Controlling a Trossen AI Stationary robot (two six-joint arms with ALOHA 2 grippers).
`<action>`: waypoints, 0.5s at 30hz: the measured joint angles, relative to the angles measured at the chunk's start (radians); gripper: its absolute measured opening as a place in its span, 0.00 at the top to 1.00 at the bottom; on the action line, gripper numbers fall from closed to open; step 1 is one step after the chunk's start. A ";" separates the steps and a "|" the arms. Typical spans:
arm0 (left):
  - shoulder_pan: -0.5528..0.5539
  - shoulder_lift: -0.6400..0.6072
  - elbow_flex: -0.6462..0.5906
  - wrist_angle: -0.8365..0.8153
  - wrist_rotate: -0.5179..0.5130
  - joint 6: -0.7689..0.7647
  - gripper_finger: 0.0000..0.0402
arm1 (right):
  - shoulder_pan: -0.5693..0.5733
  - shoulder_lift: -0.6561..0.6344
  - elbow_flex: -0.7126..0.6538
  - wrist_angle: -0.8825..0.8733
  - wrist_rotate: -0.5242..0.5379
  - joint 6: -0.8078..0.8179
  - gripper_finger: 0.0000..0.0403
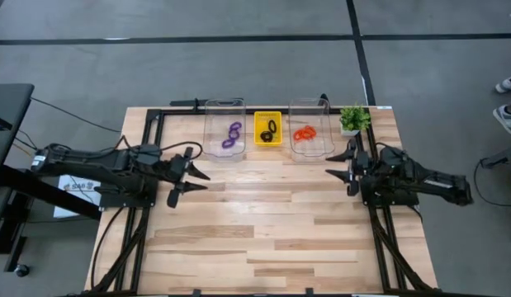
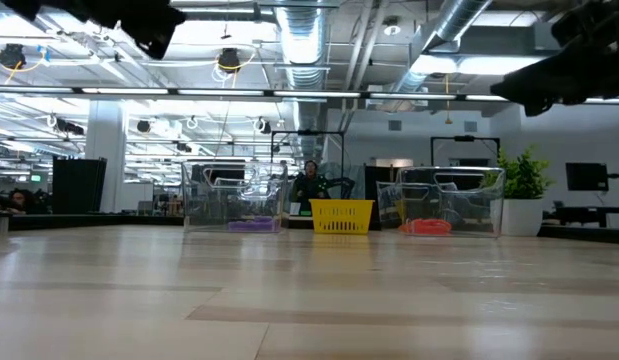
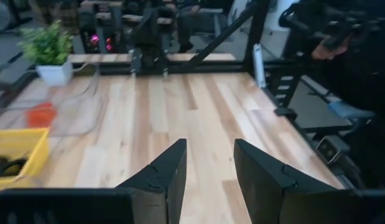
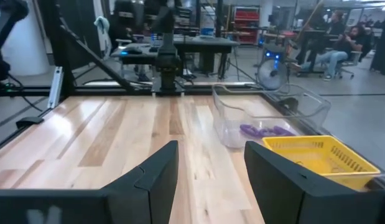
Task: Sort spring keychains
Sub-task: Return to Home Position
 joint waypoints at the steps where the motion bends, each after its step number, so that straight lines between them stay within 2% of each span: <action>1: 0.013 -0.015 0.000 -0.024 0.000 0.002 0.67 | 0.008 0.000 0.000 0.001 0.000 0.000 0.56; 5: 0.072 -0.097 -0.052 -0.040 0.000 0.002 0.67 | 0.042 0.000 0.000 0.001 0.000 0.006 0.56; 10: 0.187 -0.274 -0.150 -0.038 -0.027 -0.004 0.67 | 0.078 0.000 0.000 0.007 0.001 0.008 0.56; 15: 0.286 -0.452 -0.222 -0.032 -0.027 -0.101 0.67 | 0.097 0.000 0.000 0.030 0.002 0.002 0.56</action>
